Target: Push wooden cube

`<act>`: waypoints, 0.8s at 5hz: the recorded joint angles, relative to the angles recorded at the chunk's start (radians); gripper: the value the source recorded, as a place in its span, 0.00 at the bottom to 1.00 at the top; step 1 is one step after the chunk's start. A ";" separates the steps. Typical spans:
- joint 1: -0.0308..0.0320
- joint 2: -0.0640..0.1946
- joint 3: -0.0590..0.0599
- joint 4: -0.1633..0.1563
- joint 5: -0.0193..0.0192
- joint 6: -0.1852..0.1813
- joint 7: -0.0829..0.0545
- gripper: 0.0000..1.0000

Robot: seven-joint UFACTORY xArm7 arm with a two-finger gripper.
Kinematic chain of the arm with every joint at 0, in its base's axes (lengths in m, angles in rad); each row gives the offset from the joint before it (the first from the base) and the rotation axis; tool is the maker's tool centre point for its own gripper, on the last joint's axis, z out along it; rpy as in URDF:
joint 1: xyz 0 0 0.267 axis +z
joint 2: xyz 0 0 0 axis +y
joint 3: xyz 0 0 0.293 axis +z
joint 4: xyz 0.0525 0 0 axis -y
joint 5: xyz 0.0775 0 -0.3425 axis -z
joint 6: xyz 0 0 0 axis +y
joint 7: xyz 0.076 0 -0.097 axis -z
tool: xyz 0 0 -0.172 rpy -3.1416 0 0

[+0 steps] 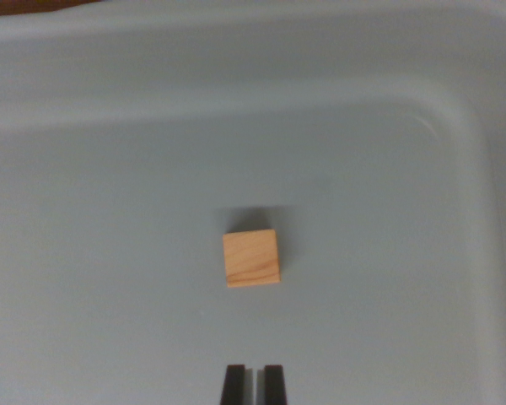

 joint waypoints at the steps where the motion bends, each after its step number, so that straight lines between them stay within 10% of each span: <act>1: 0.0002 0.012 -0.002 -0.030 0.0019 -0.039 -0.006 0.00; 4: 0.0004 0.025 -0.005 -0.064 0.0041 -0.082 -0.013 0.00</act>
